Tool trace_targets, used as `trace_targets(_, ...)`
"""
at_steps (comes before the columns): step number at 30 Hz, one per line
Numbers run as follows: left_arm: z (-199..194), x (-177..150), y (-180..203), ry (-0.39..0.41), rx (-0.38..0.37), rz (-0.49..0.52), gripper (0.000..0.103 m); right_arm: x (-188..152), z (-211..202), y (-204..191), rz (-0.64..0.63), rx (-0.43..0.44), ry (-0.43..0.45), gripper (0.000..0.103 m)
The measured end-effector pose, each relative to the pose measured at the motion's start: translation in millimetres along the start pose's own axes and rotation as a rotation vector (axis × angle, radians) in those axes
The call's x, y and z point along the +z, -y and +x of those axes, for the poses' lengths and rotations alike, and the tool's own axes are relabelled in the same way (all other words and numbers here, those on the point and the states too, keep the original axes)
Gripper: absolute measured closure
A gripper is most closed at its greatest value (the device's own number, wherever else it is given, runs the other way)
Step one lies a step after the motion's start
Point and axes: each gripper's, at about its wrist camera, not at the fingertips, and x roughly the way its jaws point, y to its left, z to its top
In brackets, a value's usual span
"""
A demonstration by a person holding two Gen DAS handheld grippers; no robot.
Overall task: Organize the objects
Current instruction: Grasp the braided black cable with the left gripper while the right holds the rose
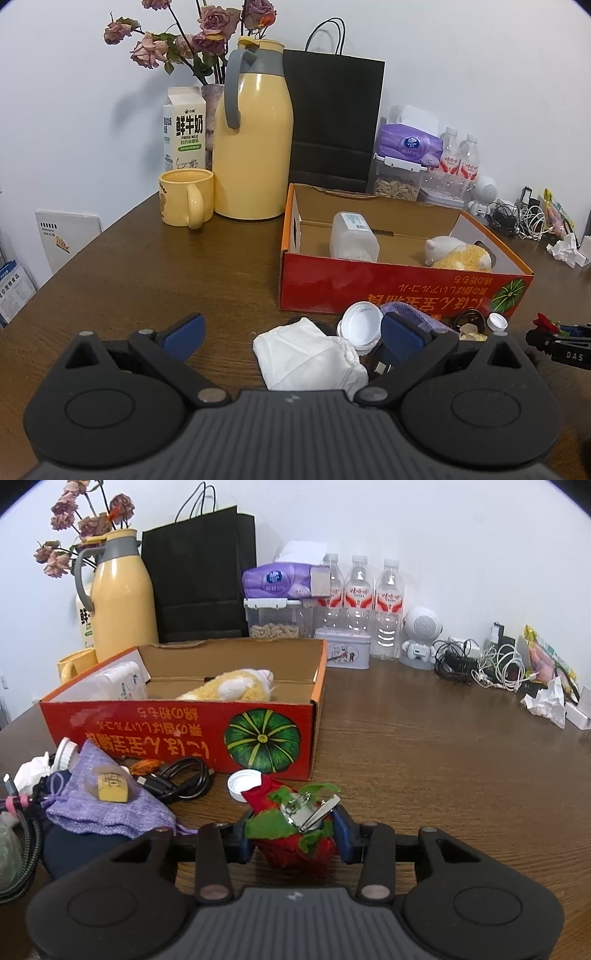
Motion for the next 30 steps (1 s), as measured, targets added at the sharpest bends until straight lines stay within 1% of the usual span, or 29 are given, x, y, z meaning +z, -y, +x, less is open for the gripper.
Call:
trace_targets(8,-4,-2,5,-0.014,-0.018,0.004,0.0,-4,-16,-6,0.0,0.016,0.055,0.063)
trace_targets(16,-13,-10,18,-0.058,-0.058,0.018,0.0,-12,-40,-17,-0.018,0.062,0.109,0.063)
trace_targets(24,-21,-24,61,-0.118,-0.167,0.133,0.0,-16,-53,-22,-0.023,0.101,0.135,0.063)
trace_targets(26,-20,-27,72,-0.142,-0.181,0.172,0.0,-17,-55,-23,-0.025,0.112,0.141,0.063)
trace_targets(30,-12,-35,89,-0.192,-0.186,0.228,0.0,-18,-59,-24,-0.032,0.133,0.148,0.063)
